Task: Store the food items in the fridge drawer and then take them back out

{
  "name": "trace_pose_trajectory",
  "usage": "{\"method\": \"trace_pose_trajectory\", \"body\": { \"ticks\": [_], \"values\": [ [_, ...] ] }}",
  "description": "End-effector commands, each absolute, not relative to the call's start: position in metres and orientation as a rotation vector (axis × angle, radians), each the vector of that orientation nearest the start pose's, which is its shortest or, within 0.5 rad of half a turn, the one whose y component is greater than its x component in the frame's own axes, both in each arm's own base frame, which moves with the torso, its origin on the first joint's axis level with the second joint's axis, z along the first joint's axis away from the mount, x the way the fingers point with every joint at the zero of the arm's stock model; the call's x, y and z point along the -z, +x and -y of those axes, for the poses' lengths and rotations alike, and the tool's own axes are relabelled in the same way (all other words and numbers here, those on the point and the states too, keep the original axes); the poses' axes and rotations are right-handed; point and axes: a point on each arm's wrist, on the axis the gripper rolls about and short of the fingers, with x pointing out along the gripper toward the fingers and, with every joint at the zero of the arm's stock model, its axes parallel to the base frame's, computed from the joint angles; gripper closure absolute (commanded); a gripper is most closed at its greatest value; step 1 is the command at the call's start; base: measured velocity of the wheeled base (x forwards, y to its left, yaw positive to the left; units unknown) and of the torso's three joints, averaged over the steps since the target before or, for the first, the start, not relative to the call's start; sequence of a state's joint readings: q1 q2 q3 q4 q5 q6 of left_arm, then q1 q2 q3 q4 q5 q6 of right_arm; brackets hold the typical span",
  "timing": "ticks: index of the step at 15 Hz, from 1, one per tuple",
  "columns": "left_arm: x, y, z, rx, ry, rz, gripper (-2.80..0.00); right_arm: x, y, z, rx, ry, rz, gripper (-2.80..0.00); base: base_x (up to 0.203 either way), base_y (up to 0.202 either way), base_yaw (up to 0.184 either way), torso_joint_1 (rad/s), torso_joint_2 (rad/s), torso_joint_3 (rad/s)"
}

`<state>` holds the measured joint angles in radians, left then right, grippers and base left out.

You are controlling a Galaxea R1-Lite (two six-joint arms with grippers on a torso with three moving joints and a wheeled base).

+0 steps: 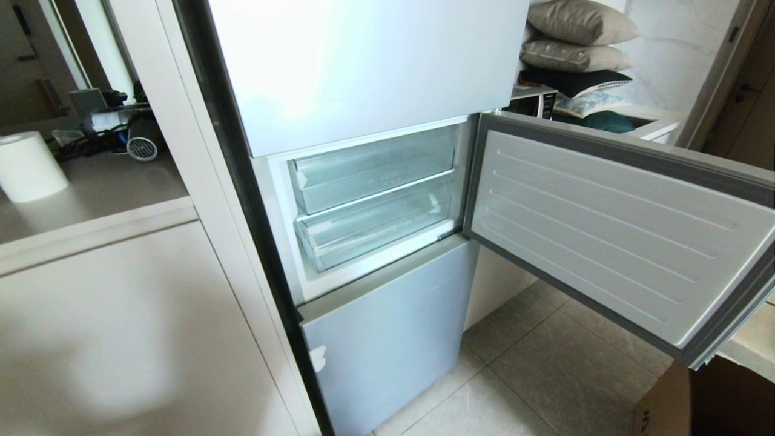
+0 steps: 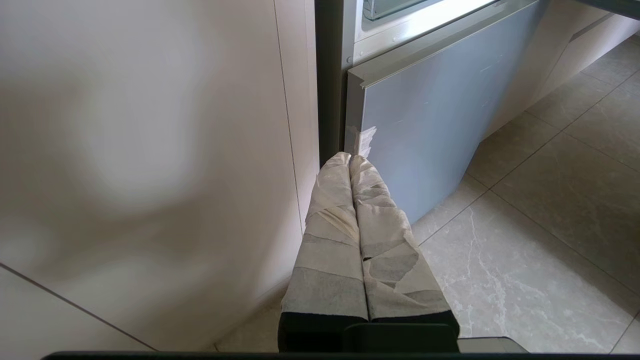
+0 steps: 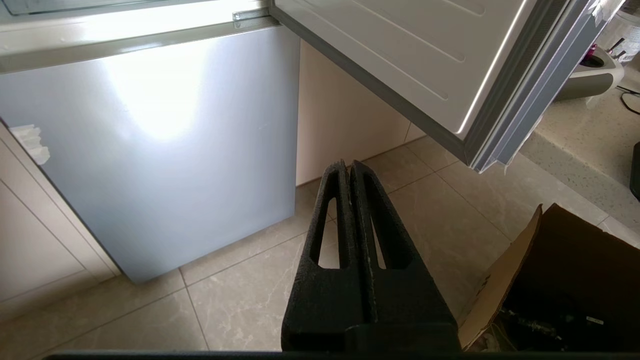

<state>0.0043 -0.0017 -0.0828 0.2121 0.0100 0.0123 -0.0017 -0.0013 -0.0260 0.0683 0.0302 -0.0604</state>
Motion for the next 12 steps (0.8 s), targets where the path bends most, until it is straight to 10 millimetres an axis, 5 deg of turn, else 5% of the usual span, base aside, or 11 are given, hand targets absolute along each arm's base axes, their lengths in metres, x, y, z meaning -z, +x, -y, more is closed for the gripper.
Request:
{"method": "trace_pose_trajectory", "body": {
  "ticks": [1,12],
  "values": [
    [-0.0762,-0.0305,-0.0001,-0.015,0.013,-0.132,0.0,-0.0756,-0.025,-0.0007,-0.03,-0.061,-0.041,0.0,0.0,0.0,0.0,0.0,0.0,0.0],
    [-0.0762,-0.0305,-0.0001,-0.015,0.013,-0.132,0.0,-0.0756,-0.025,-0.0007,-0.03,-0.061,-0.041,0.0,0.0,0.0,0.0,0.0,0.0,0.0]
  ]
}}
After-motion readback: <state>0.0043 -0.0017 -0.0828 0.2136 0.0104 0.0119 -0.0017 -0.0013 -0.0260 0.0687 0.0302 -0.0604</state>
